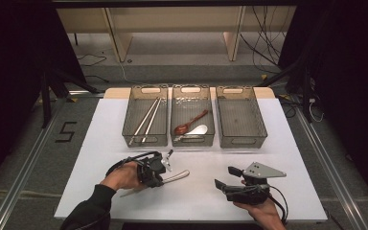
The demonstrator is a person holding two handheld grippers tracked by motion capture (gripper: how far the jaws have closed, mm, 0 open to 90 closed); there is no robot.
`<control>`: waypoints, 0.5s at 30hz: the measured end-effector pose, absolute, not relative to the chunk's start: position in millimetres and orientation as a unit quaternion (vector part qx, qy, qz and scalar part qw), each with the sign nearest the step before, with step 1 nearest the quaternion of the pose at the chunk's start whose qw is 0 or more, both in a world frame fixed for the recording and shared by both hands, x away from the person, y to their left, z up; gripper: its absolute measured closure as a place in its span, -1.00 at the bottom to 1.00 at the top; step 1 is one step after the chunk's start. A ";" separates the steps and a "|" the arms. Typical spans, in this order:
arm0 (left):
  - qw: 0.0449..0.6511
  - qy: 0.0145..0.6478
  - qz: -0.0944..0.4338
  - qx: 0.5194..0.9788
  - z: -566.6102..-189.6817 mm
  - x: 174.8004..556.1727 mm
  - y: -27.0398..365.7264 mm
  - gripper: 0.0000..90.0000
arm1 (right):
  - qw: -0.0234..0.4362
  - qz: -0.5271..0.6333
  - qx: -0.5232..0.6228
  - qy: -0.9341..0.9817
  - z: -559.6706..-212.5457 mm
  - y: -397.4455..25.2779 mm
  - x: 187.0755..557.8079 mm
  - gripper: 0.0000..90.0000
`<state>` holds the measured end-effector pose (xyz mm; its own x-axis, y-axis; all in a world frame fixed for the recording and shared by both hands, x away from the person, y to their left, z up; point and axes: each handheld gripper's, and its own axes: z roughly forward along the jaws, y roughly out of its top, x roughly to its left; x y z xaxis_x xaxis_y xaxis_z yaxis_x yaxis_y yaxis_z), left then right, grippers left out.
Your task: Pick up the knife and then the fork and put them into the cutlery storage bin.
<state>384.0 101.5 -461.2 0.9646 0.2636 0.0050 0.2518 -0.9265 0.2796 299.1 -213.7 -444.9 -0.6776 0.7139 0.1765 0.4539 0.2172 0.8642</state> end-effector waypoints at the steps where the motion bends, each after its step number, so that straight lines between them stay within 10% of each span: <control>1: 0.140 0.132 0.021 0.981 -461.2 383.8 101.5 0.74 | 0.131 0.497 0.380 0.769 -444.9 -213.8 299.1 -0.33; 15: 0.115 0.140 0.034 0.983 -460.4 381.2 93.9 0.72 | 0.130 0.497 0.380 0.769 -444.8 -213.7 299.3 -0.33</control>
<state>381.2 93.9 -460.4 0.9584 0.2833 0.0355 0.2674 -0.9344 0.2354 299.3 -213.7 -444.8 -0.6770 0.7144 0.1769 0.4555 0.2179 0.8632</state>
